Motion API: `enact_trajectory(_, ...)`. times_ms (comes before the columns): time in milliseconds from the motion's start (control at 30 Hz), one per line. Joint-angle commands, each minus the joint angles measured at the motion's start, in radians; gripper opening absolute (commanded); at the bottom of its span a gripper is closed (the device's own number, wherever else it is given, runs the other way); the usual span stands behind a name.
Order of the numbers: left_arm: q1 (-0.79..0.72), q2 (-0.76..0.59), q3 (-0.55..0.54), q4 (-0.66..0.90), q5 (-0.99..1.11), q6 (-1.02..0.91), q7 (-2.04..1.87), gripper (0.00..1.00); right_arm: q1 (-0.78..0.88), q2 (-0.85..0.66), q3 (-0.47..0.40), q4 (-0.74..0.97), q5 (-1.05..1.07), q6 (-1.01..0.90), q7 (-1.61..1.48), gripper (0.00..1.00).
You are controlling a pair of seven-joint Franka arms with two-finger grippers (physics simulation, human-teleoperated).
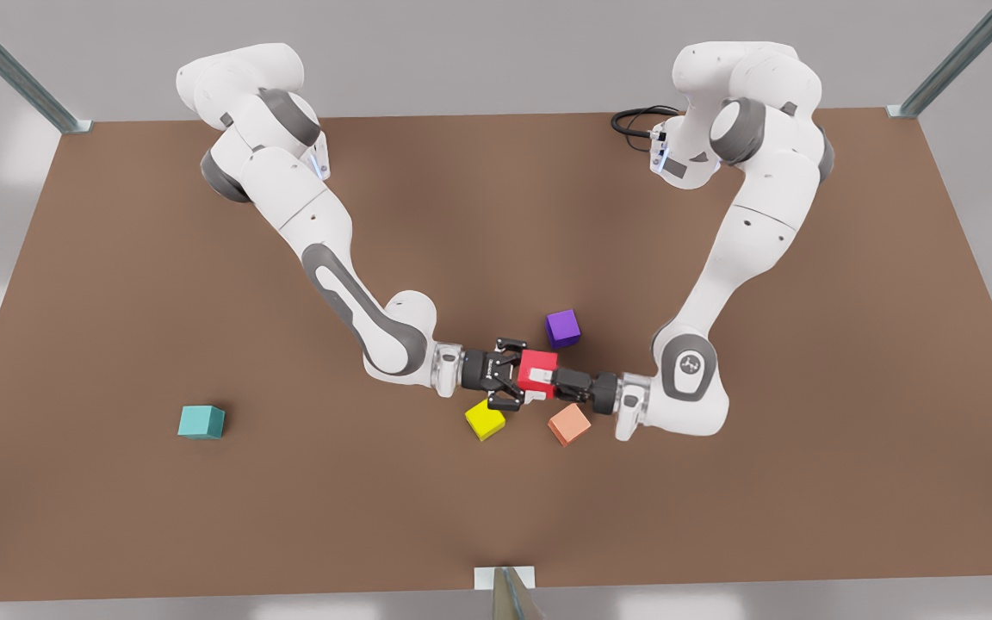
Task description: Pick up red wooden cube and pass to hand red wooden cube and place in blue wooden cube
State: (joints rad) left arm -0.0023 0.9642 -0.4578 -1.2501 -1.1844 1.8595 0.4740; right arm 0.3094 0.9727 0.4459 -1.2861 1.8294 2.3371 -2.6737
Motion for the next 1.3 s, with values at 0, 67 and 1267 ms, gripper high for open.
enact_trajectory(0, 0.028, -0.004, 0.001, 0.001, 0.034, -0.068, 0.011, 1.0, -0.001, -0.002, 0.0, 0.001, 0.005, 0.002, -0.02, 0.7)
enact_trajectory(67, 0.085, -0.005, 0.001, 0.003, 0.042, -0.129, 0.009, 1.0, -0.013, -0.006, -0.003, -0.002, -0.001, 0.001, 0.0, 0.7)
enact_trajectory(1267, 0.027, -0.722, 0.427, -0.295, 1.286, -0.157, -0.029, 1.0, -0.504, -0.398, -0.423, -0.493, -1.859, 0.162, 0.479, 0.71)
